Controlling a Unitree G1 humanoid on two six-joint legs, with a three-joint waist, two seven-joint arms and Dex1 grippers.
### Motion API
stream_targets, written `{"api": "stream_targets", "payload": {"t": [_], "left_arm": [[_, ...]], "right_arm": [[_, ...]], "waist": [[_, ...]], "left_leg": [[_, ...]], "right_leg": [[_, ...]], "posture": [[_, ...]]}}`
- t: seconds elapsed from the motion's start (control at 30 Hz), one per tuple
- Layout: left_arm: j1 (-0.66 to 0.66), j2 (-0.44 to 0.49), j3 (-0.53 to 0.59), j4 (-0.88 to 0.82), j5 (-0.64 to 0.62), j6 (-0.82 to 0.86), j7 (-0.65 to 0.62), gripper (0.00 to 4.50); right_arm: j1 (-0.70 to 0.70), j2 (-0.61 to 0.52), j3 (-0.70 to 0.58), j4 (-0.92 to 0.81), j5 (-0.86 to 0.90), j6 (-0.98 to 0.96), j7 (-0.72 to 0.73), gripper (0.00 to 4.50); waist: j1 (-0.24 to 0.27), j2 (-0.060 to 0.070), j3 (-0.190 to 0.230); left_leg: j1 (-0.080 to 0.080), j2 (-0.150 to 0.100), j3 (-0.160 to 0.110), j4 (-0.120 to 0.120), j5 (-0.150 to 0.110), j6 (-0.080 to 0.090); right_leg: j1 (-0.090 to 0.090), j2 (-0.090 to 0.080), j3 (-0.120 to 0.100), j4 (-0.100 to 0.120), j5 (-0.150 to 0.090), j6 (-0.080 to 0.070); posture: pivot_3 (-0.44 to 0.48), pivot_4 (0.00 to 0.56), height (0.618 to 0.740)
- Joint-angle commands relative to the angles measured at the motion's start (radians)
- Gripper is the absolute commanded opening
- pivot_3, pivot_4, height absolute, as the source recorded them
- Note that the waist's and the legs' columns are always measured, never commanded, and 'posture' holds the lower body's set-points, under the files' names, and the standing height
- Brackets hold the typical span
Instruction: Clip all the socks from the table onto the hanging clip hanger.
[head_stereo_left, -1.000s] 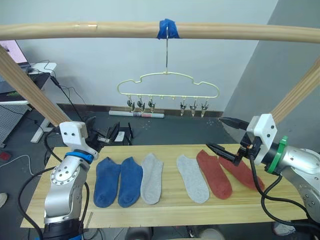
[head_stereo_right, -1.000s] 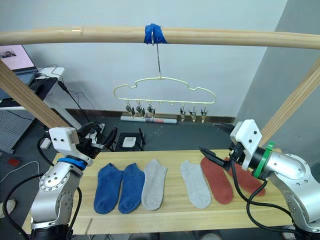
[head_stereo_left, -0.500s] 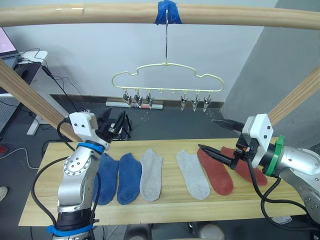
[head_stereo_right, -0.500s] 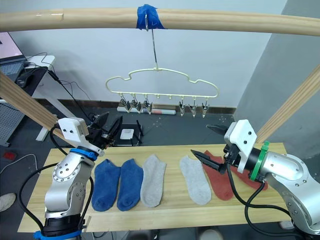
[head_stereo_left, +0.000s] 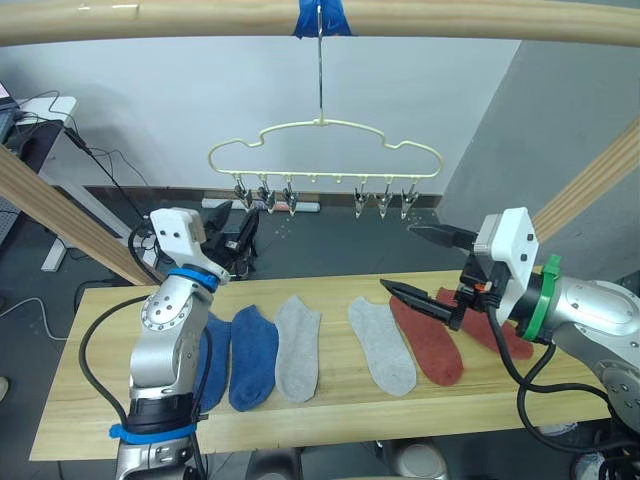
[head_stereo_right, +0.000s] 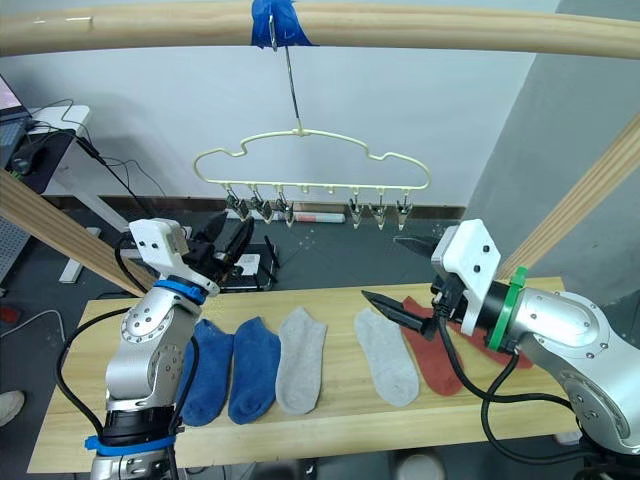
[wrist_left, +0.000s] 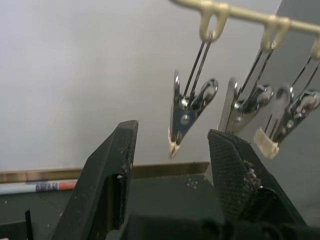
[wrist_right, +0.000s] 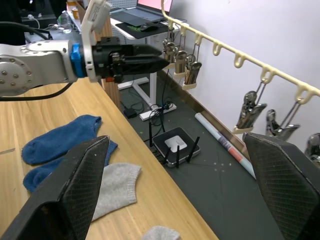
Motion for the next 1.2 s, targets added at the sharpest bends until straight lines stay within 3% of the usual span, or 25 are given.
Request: {"api": "stream_targets", "payload": {"t": [0.03,0.27,1.13,1.2], "left_arm": [[-0.014,-0.008,0.013,-0.014,-0.015,-0.019,0.009,2.44],[-0.042,-0.001,0.031,-0.019,-0.022,-0.015,0.017,2.44],[-0.077,-0.002,0.029,-0.074,-0.039,0.032,0.038,2.44],[-0.077,-0.003,0.028,-0.075,-0.042,0.033,0.038,2.08]], "right_arm": [[-0.026,-0.002,-0.007,-0.037,0.026,-0.003,-0.011,4.50],[-0.113,0.032,-0.008,-0.032,0.095,0.003,-0.035,4.50],[-0.103,0.018,0.014,-0.017,0.078,-0.010,-0.027,4.50],[-0.103,0.019,0.015,-0.017,0.078,-0.010,-0.028,4.50]], "waist": [[0.000,0.000,0.000],[-0.002,0.000,0.000],[-0.001,0.000,0.000],[-0.001,0.000,0.000]], "left_leg": [[-0.001,0.000,0.000,0.000,0.000,0.000],[-0.007,0.000,-0.001,0.001,0.000,0.000],[-0.009,0.000,-0.001,0.001,0.000,0.000],[-0.009,0.000,-0.001,0.001,0.000,0.000]], "right_leg": [[-0.001,0.000,0.000,0.000,0.000,0.000],[-0.006,0.000,-0.001,0.000,0.001,0.001],[-0.007,-0.001,-0.001,0.000,0.001,0.001],[-0.007,-0.001,-0.001,0.000,0.001,0.001]], "posture": [[-0.327,0.295,0.740],[-0.327,0.295,0.740],[-0.313,0.290,0.740],[-0.313,0.290,0.740]]}}
